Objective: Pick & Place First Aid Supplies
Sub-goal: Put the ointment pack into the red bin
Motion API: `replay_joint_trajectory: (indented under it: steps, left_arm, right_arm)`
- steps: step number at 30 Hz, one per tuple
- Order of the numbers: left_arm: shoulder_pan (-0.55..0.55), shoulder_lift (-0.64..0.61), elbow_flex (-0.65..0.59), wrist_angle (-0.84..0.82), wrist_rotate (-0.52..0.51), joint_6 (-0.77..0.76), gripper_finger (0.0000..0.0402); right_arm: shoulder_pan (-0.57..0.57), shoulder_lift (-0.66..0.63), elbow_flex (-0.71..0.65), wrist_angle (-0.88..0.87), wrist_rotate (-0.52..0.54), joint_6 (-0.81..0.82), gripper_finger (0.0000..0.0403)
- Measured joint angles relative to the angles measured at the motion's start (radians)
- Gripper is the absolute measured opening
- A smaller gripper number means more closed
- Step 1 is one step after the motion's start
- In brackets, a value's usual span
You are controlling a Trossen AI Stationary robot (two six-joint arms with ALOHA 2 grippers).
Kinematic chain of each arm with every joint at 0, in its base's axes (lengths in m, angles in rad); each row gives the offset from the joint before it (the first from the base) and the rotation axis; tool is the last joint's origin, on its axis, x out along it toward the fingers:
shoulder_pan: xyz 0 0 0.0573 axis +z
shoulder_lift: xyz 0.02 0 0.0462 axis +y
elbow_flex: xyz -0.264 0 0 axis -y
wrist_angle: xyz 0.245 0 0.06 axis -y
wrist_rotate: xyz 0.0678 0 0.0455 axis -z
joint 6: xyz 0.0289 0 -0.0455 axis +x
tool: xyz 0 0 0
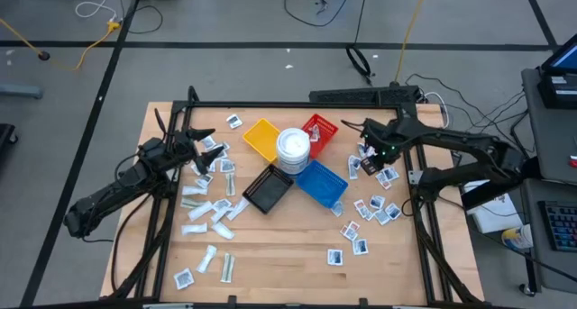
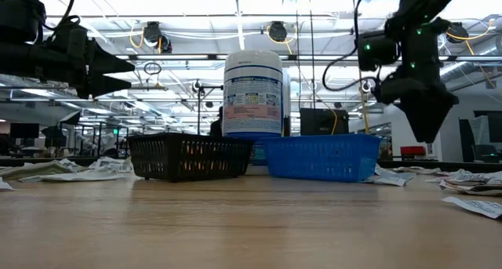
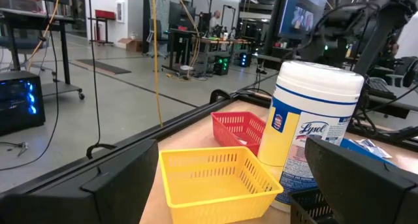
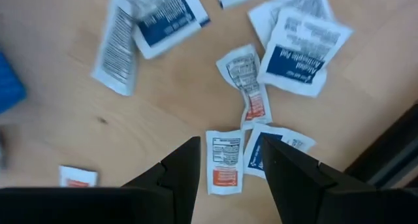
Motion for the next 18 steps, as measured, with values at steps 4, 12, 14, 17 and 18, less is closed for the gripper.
replay_joint_trajectory:
  steps: [4, 12, 14, 17, 18]
  left_arm:
    - [0.0, 0.0, 0.0, 0.0, 0.0, 0.0, 0.0392]
    - [0.0, 0.0, 0.0, 0.0, 0.0, 0.0, 0.0392]
    - [0.0, 0.0, 0.0, 0.0, 0.0, 0.0, 0.0392]
    - [0.0, 0.0, 0.0, 0.0, 0.0, 0.0, 0.0392]
    - [0.0, 0.0, 0.0, 0.0, 0.0, 0.0, 0.0392]
  right_arm:
    - [0.0, 0.011, -0.052, 0.071, 0.011, 0.005, 0.0155]
    - [-0.001, 0.044, -0.137, 0.228, 0.057, 0.001, 0.0155]
    - [-0.001, 0.061, -0.157, 0.263, 0.056, -0.002, 0.0155]
    - [-0.002, 0.078, -0.171, 0.289, 0.057, -0.003, 0.0154]
    - [-0.004, 0.082, -0.174, 0.294, 0.057, -0.003, 0.0152]
